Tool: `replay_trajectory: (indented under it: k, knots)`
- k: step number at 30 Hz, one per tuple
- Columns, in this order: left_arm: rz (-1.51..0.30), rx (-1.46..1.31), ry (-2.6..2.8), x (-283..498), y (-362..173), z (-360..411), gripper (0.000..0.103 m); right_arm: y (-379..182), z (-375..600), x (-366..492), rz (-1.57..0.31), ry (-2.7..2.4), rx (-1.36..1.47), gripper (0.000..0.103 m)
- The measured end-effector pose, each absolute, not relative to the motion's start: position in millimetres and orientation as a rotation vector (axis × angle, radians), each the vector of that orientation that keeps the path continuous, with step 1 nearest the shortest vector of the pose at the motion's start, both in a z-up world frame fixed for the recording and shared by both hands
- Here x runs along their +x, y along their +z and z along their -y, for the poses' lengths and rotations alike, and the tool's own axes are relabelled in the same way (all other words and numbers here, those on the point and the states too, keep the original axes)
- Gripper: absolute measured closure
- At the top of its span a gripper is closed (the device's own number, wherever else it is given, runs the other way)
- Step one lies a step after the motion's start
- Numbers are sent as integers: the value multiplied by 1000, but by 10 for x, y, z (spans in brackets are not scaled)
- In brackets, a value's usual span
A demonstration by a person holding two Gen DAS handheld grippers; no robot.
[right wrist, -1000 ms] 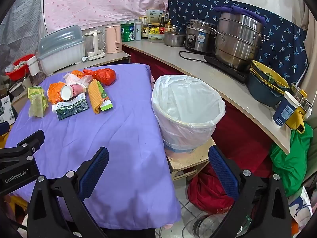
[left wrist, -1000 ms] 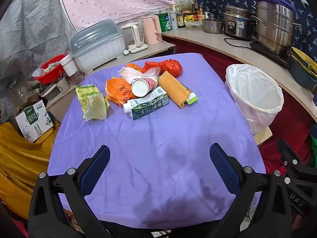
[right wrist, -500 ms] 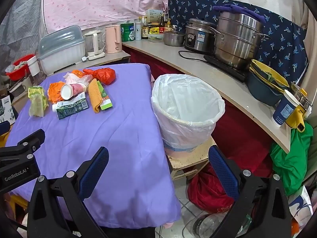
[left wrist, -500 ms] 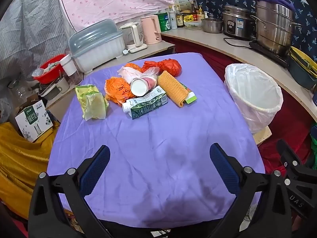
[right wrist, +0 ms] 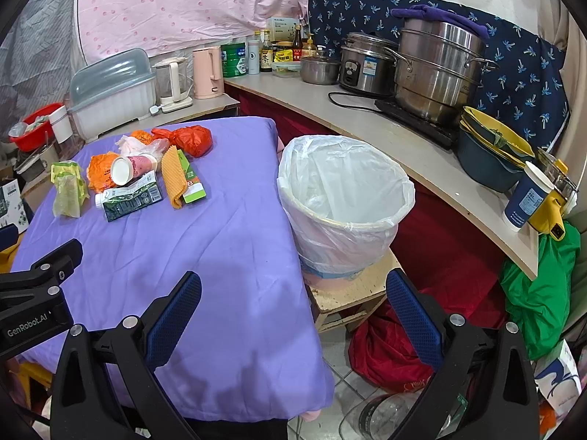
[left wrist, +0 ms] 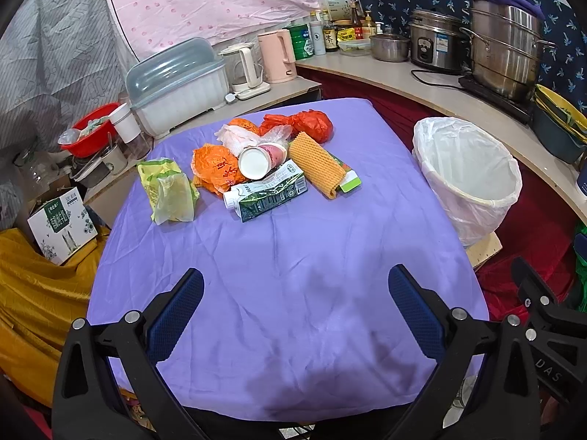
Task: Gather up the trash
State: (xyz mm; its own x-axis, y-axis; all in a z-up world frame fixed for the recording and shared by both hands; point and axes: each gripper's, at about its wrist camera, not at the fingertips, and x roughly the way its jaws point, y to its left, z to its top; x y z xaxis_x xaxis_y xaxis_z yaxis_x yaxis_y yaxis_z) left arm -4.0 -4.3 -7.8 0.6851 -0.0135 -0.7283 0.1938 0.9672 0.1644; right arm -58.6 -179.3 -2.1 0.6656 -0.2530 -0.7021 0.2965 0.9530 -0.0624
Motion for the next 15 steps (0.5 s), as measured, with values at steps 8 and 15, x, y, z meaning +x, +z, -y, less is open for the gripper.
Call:
replay_trajectory:
  k: [8, 15]
  knots:
    - [-806, 241, -118, -50, 24, 104, 7, -24, 1797, -579, -784, -310, 61, 6]
    - [-802, 241, -119, -51, 90, 180, 7, -22, 1810, -590, -784, -309, 63, 6]
